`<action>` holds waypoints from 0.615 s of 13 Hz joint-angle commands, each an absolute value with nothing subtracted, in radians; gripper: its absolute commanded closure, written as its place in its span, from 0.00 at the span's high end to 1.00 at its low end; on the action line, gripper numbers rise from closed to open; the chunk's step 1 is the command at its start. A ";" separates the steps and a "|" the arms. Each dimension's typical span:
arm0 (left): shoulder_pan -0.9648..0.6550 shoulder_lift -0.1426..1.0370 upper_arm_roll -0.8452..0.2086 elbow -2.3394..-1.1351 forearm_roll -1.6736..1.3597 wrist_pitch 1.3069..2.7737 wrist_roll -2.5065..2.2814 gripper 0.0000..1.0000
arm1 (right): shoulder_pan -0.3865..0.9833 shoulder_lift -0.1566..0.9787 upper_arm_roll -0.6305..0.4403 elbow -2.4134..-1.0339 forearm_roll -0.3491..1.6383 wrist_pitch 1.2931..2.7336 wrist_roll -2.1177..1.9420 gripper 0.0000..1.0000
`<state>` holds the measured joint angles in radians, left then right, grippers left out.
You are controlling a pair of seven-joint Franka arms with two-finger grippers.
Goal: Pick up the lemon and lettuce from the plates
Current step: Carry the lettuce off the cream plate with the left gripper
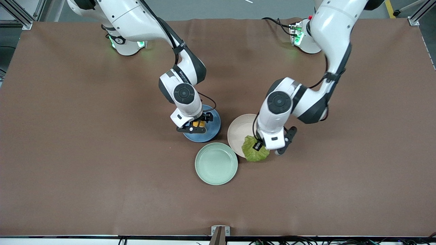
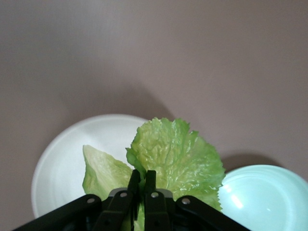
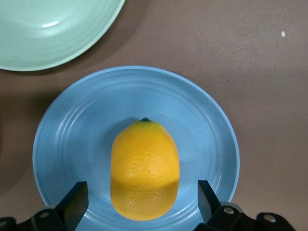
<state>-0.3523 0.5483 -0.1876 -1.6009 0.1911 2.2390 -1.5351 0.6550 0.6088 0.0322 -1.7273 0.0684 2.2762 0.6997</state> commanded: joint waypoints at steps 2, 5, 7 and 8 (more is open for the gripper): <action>-0.208 0.462 -0.196 -1.655 0.209 2.192 -1.292 0.00 | 0.658 0.612 0.029 -1.747 0.086 2.309 0.687 1.00; -0.103 0.503 -0.195 -1.658 0.196 2.192 -1.154 0.01 | 0.650 0.623 0.028 -1.746 0.084 2.310 0.687 0.99; -0.034 0.544 -0.193 -1.661 0.205 2.198 -1.086 0.01 | 0.649 0.624 0.028 -1.744 0.084 2.310 0.687 0.94; -0.012 0.567 -0.193 -1.661 0.212 2.201 -1.085 0.01 | 0.647 0.624 0.028 -1.743 0.084 2.310 0.686 0.91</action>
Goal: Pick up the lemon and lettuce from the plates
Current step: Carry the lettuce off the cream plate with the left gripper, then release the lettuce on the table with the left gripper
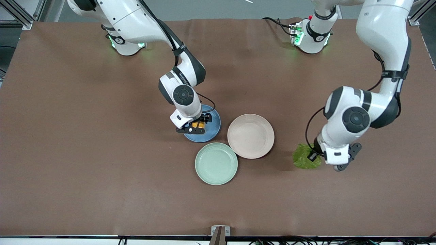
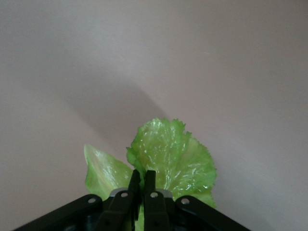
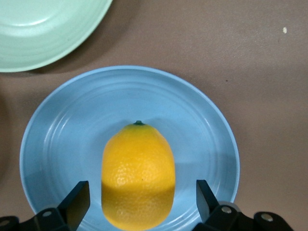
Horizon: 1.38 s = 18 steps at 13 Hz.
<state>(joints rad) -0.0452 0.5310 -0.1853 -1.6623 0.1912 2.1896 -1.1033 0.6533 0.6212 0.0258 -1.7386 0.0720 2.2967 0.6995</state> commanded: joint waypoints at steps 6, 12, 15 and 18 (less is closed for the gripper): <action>0.017 0.658 -0.183 -1.677 0.306 2.267 -1.088 0.61 | 0.649 0.644 0.029 -1.733 0.086 2.335 0.686 0.68; 0.014 0.482 -0.199 -1.648 0.353 2.257 -1.083 1.00 | 0.644 0.635 0.028 -1.709 0.084 2.324 0.686 0.17; 0.018 0.385 -0.213 -1.611 0.347 2.171 -0.842 1.00 | 0.618 0.487 0.021 -1.688 0.086 2.107 0.684 0.17; 0.020 0.306 -0.213 -1.574 0.292 2.016 -0.636 1.00 | 0.462 0.278 0.021 -1.684 0.086 1.832 0.515 0.17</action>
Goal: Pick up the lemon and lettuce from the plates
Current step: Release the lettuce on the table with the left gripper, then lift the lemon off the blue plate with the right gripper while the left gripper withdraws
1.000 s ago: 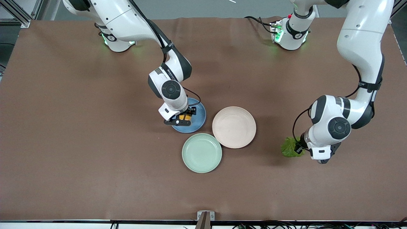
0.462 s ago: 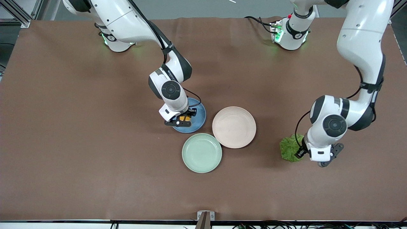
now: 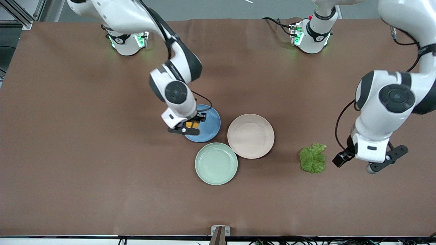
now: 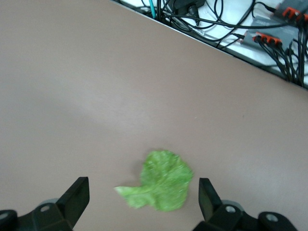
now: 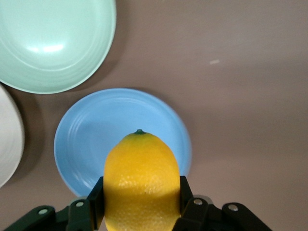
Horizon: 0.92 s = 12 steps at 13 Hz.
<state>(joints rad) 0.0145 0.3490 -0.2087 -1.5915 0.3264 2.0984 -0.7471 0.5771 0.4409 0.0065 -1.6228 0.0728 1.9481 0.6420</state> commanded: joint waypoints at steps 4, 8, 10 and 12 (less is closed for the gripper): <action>0.020 0.290 -0.210 -1.408 0.183 1.706 -0.462 1.00 | 0.145 0.189 0.018 -1.701 0.081 1.661 0.147 0.17; 0.057 0.148 -0.181 -1.442 0.075 1.613 -0.283 1.00 | -0.055 0.218 0.017 -1.755 0.016 1.744 -0.055 0.18; 0.057 0.082 -0.166 -1.471 0.052 1.539 -0.227 1.00 | -0.090 0.233 0.017 -1.851 -0.012 1.881 -0.061 0.18; 0.055 0.013 -0.144 -1.517 0.043 1.485 -0.155 1.00 | -0.113 0.282 0.017 -1.928 -0.018 2.038 -0.101 0.18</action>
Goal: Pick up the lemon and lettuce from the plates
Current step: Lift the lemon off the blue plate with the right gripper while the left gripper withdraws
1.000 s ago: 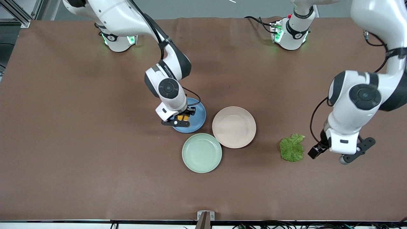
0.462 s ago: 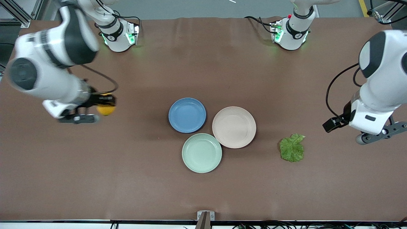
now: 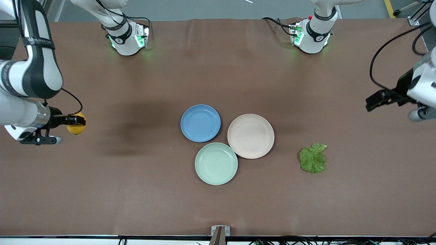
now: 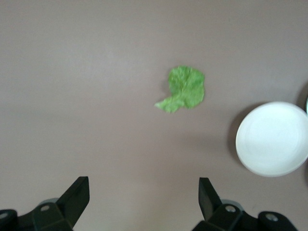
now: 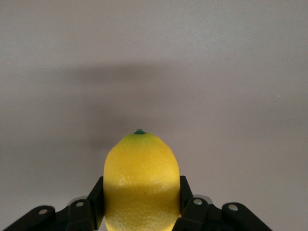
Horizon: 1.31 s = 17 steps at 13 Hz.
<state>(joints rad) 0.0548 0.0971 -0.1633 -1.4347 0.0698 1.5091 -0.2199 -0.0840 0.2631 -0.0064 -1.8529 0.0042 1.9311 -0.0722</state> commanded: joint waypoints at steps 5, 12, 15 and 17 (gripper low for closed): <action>0.058 -0.066 -0.140 -1.615 0.031 1.488 -0.147 1.00 | -0.156 0.422 0.018 -1.968 -0.018 2.233 -0.127 0.18; 0.055 -0.057 -0.144 -1.612 0.018 1.519 -0.140 1.00 | -0.149 0.497 0.018 -2.000 -0.018 2.362 -0.127 0.20; 0.060 -0.055 -0.140 -1.612 0.018 1.511 -0.126 1.00 | -0.147 0.502 0.018 -1.996 -0.018 2.358 -0.126 0.50; 0.058 -0.055 -0.137 -1.608 0.020 1.511 -0.123 1.00 | -0.149 0.482 0.018 -1.990 -0.017 2.347 -0.117 0.99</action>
<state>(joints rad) 0.0539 -0.0436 -0.1400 -1.6022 0.0404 1.5063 -0.1537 -0.1340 0.5058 0.0045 -1.9836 -0.0015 2.3517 -0.1237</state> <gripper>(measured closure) 0.000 0.322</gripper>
